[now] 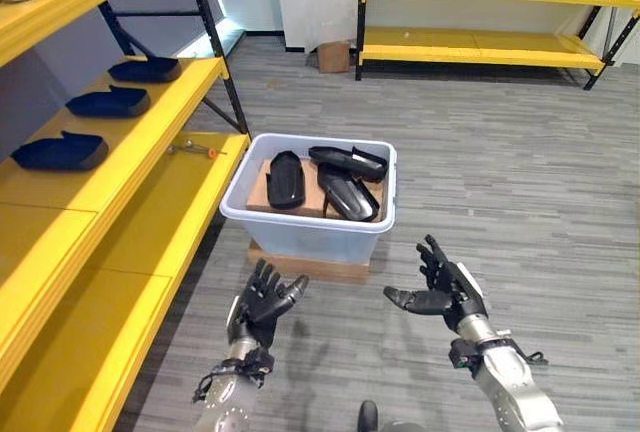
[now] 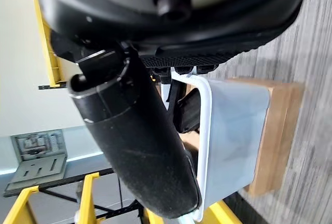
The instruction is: Move parts from the plastic box to the shelf.
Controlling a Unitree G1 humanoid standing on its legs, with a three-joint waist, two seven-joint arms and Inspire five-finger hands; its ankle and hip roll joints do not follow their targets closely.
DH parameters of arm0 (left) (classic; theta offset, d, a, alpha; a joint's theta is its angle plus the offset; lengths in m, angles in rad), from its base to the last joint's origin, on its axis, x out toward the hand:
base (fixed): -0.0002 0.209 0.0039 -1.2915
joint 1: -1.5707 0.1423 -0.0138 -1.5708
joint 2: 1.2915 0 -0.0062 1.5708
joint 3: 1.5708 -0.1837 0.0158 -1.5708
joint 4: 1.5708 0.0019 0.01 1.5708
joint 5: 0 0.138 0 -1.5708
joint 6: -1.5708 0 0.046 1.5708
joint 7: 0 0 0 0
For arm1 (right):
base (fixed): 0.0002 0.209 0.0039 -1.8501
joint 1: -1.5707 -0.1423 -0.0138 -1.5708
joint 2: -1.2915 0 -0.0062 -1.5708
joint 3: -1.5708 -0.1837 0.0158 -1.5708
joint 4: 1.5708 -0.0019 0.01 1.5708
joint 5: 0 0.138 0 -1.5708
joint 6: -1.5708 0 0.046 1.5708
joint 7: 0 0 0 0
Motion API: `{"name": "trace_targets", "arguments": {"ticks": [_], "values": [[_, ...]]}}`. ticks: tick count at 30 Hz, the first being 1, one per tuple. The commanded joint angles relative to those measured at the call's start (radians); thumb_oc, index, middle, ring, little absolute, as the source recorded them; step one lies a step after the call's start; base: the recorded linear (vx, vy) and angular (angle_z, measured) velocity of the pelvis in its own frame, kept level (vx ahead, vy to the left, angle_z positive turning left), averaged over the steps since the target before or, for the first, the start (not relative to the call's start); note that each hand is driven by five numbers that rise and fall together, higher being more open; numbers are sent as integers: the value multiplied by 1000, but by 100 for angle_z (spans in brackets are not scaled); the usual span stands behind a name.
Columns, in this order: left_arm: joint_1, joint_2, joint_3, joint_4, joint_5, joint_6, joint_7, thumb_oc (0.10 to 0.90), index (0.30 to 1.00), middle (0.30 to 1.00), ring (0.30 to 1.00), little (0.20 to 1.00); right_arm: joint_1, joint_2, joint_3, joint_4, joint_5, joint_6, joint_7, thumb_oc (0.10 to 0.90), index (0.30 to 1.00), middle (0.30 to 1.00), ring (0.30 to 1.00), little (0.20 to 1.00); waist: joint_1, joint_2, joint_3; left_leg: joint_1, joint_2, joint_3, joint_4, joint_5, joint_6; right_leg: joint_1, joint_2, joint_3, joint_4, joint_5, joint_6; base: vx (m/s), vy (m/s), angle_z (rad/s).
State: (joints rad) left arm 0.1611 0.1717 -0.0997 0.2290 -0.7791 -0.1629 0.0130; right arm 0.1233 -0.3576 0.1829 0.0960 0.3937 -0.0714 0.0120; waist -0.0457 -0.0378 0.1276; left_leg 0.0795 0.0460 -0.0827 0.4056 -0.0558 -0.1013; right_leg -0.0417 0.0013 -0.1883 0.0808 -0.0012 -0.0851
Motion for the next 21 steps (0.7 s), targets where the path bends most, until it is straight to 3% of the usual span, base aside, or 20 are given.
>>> {"name": "trace_targets", "arguments": {"ticks": [1, 2, 3, 6, 8, 12, 13, 16, 21], "values": [[-28, 27, 27, -69, 35, -114, 6, 900, 1000, 1000, 1000, 1000, -25, 1, -32, -58, 6, -139, 24, 900, 1000, 1000, 1000, 1000, -10, -31, -66, -82, -129, 106, 190, 145, 76, 4, -20, 63, -42, 55, 70, 125, -119, 6], [-26, 27, 24, -72, 45, -110, 15, 900, 1000, 1000, 1000, 1000, -17, -3, -37, -58, 11, -143, 34, 900, 1000, 1000, 1000, 1000, -13, -37, -58, -136, -121, 133, 310, 156, 73, 9, -25, 64, -32, 47, 60, 120, -99, 12], [-25, 27, 22, -70, 70, -99, 44, 900, 1000, 1000, 1000, 1000, -14, -6, -44, -57, 10, -142, 39, 900, 1000, 1000, 1000, 1000, -15, -41, -51, -176, -104, 149, 358, 164, 72, 18, -27, 64, -26, 40, 53, 114, -91, 9], [-35, 37, 19, -48, 76, -112, 58, 900, 1000, 1000, 1000, 1000, -16, -15, -44, -52, 25, -141, 46, 900, 1000, 1000, 1000, 1000, -11, -46, -29, -300, -38, 172, 337, 185, 79, 47, -27, 69, -20, 29, 47, 160, -21, 14], [-30, 57, 13, -67, 88, -129, 76, 900, 1000, 1000, 1000, 1000, -27, -24, -36, -61, 37, -98, 35, 900, 1000, 1000, 1000, 1000, -2, -30, -15, -272, 33, 201, 25, 229, 64, 86, -16, 86, -28, 1, 60, 266, 172, -3], [-8, 76, 19, -77, 82, -160, 88, 900, 1000, 1000, 1000, 1000, -6, -48, -43, -64, 48, -94, 46, 900, 1000, 1000, 1000, 1000, 8, -15, -19, -278, 95, 180, -281, 295, 43, 119, -24, 102, -47, -8, 82, 251, 233, -16], [0, 78, 36, -61, 77, -190, 107, 900, 1000, 1000, 1000, 1000, 11, -64, -45, -62, 50, -103, 59, 900, 1000, 1000, 1000, 1000, 19, -19, -19, -290, 129, 146, -425, 321, 32, 144, -44, 119, -54, -12, 93, 364, 332, -17], [-2, 69, 57, -41, 89, -212, 135, 900, 1000, 1000, 1000, 1000, 17, -72, -45, -49, 49, -112, 82, 900, 1000, 1000, 1000, 1000, 26, -25, -19, -306, 142, 115, -457, 313, 26, 161, -64, 135, -51, -18, 102, 239, 226, -26], [-9, 44, 80, -25, 134, -227, 212, 900, 1000, 1000, 1000, 1000, 33, -82, -57, -54, 53, -107, 112, 900, 1000, 1000, 1000, 1000, 19, 2, -41, -249, 140, 134, -470, 284, 14, 184, -88, 123, -25, -53, 129, 248, 281, -29]]}}
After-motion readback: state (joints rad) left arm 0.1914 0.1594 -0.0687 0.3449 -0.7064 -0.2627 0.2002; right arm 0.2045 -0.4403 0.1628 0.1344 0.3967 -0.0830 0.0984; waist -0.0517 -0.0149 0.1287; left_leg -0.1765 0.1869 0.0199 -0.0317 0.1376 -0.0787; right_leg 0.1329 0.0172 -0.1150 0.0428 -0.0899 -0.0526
